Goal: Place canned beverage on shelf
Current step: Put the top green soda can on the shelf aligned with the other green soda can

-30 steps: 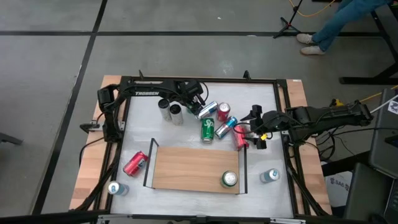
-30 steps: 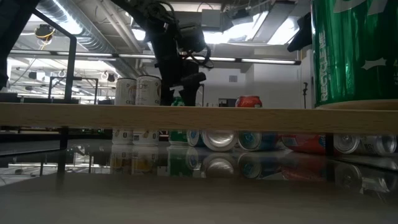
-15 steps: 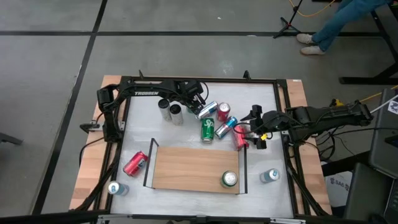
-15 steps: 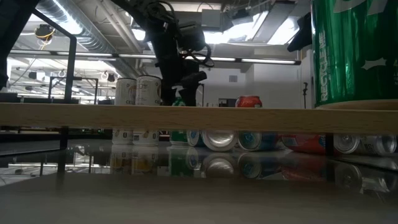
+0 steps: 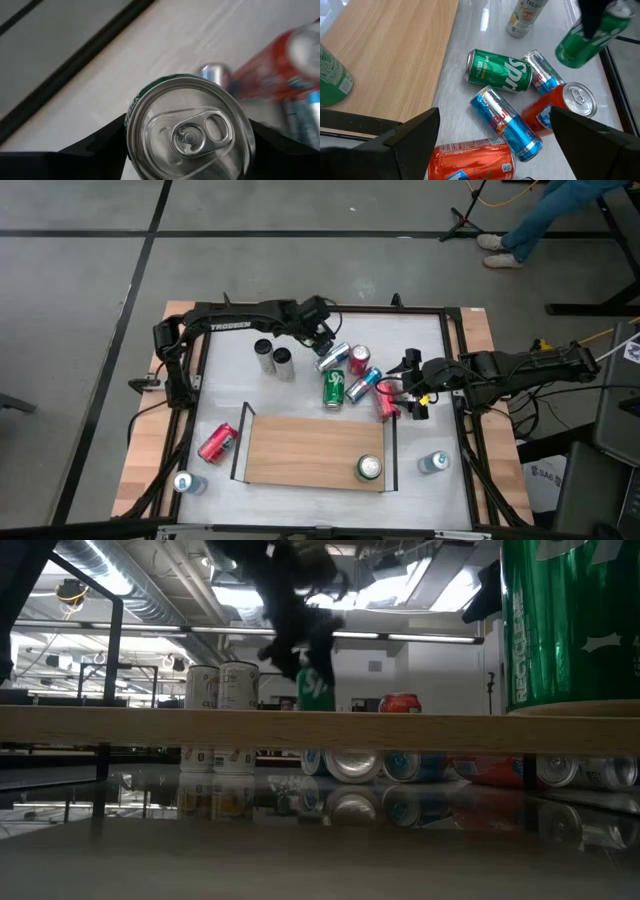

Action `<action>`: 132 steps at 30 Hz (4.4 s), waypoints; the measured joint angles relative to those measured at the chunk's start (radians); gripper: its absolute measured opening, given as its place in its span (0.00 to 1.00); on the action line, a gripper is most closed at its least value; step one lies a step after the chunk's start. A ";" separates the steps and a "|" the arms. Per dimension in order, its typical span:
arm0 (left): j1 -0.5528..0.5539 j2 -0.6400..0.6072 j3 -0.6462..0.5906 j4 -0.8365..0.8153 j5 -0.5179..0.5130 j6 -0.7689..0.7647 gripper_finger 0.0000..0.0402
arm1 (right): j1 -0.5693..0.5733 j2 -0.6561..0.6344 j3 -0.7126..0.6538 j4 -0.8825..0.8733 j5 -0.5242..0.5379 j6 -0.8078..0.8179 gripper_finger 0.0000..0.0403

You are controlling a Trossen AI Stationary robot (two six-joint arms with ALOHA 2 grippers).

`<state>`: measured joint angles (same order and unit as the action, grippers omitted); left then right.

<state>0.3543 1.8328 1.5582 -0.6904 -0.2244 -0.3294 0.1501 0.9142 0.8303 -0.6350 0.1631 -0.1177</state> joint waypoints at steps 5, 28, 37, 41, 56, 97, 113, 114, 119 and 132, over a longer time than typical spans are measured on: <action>-0.030 -0.002 0.135 -0.089 0.002 0.041 0.69 | 0.000 0.000 0.000 0.000 0.000 0.000 0.91; -0.543 0.005 0.257 -0.246 -0.014 -0.262 0.71 | 0.000 0.000 0.000 0.000 0.000 0.005 0.91; -0.713 0.075 0.243 -0.195 -0.053 -0.422 0.71 | 0.000 0.000 0.000 0.000 0.000 0.008 0.91; -0.756 0.126 0.243 -0.123 -0.032 -0.427 0.71 | 0.000 0.000 0.000 0.000 0.000 0.008 0.91; -0.777 0.193 0.241 -0.051 0.008 -0.423 0.72 | 0.000 0.000 0.000 0.000 0.000 0.008 0.91; -0.808 0.237 0.244 -0.004 -0.048 -0.368 0.81 | 0.000 0.000 0.000 -0.004 0.000 0.008 0.91; -0.808 0.237 0.242 0.006 -0.052 -0.368 0.80 | 0.000 0.000 0.000 -0.004 0.000 0.008 0.91; -0.808 0.237 0.242 0.008 -0.052 -0.368 0.80 | 0.000 0.000 0.000 -0.004 0.000 0.008 0.91; -0.808 0.238 0.242 0.010 -0.052 -0.369 0.81 | 0.000 0.000 0.000 -0.004 0.000 0.008 0.91; -0.806 0.238 0.241 0.015 -0.055 -0.375 0.94 | 0.000 0.000 0.000 -0.004 0.000 0.008 0.91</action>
<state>-0.4519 2.0712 1.7996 -0.6750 -0.2794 -0.7044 0.1501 0.9142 0.8303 -0.6388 0.1631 -0.1097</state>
